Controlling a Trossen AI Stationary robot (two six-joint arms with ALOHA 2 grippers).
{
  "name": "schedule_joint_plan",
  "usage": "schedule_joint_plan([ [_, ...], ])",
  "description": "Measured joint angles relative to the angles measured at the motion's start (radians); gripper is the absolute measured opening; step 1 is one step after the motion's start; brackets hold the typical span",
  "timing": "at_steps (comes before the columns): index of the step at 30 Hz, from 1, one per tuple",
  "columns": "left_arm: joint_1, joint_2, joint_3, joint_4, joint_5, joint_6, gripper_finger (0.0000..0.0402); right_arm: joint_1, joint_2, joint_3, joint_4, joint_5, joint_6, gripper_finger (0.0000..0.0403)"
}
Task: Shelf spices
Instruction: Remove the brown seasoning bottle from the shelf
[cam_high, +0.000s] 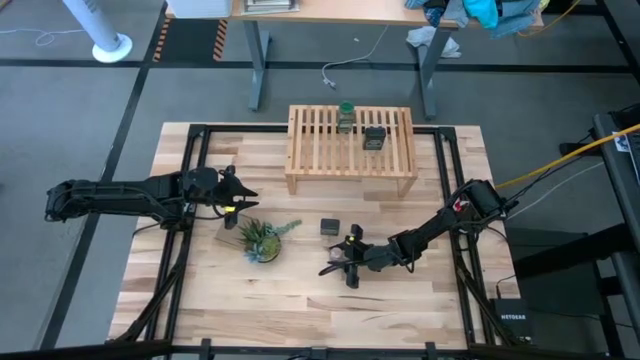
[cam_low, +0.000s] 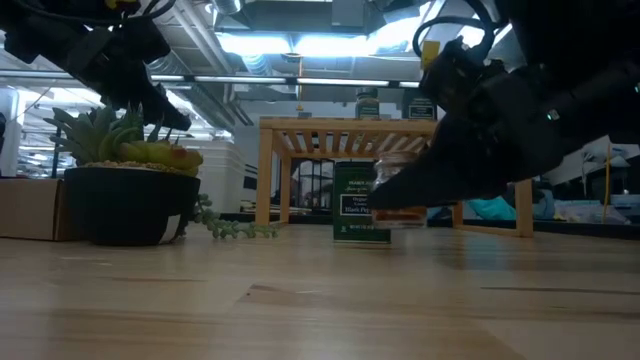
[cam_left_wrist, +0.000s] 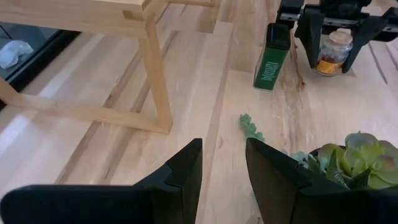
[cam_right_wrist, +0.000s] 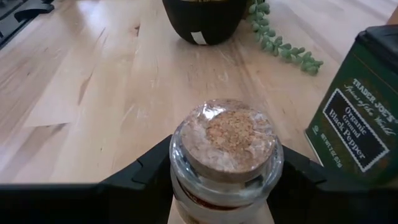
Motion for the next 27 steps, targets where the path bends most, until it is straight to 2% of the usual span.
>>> schedule_joint_plan([
  [7,0.0,0.0,0.0,0.0,0.0,0.0,0.0116,0.0,0.0,0.0,-0.012,-0.001,0.001,0.0221],
  [18,0.0,0.0,0.0,0.001,0.0,0.0,0.0116,0.0,0.0,0.0,-0.037,-0.003,-0.001,0.0226],
  [27,0.0,0.0,0.0,0.001,0.0,0.0,0.0116,0.0,0.0,0.0,0.057,-0.003,-0.057,0.0227],
])
